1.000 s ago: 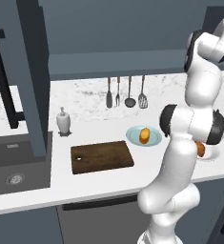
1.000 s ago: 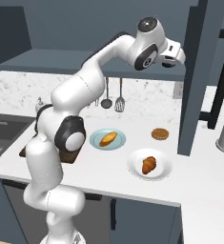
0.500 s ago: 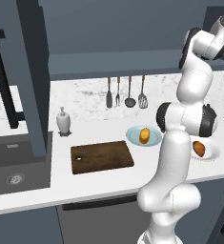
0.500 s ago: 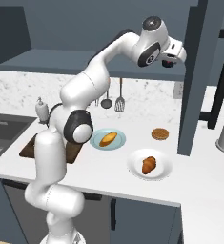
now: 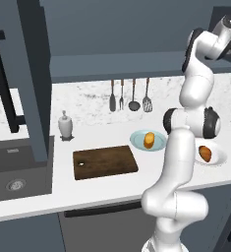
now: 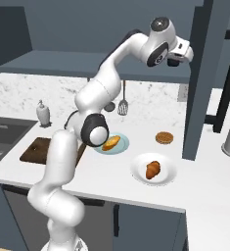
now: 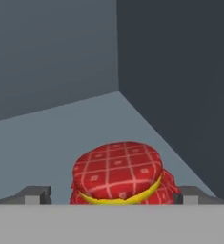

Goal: From the different types of pastries on the counter, select a croissant and place it on the cutting board. Then retrieve a jar of jam from the cabinet and place it alongside the croissant on the cutting board.

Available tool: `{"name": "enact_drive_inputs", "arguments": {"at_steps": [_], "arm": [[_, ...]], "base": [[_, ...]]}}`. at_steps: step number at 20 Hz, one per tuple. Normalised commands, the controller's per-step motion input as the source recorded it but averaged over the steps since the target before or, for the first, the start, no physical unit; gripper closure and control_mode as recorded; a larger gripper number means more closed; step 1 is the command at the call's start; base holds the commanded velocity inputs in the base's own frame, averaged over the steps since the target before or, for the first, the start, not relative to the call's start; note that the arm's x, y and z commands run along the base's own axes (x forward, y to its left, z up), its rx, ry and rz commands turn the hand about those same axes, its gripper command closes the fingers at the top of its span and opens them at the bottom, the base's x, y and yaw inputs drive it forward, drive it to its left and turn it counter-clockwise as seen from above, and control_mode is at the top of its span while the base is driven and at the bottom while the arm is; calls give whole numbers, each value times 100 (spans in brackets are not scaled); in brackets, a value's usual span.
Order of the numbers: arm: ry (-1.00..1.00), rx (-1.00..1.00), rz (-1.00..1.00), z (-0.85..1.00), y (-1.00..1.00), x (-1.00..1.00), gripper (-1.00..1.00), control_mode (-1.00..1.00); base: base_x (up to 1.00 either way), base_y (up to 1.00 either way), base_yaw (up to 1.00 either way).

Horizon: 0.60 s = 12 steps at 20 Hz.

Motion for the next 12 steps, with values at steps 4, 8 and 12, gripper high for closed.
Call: {"name": "enact_drive_inputs", "arguments": {"at_steps": [4,8,12], "arm": [[0,9,0,-6,-6,0,100,-100],[0,11,0,0,-15,0,100,-100],[0,2,-11,-39,41,-73,100,-100]], "base": [[0,0,0],[0,0,0],[0,0,0]]}}
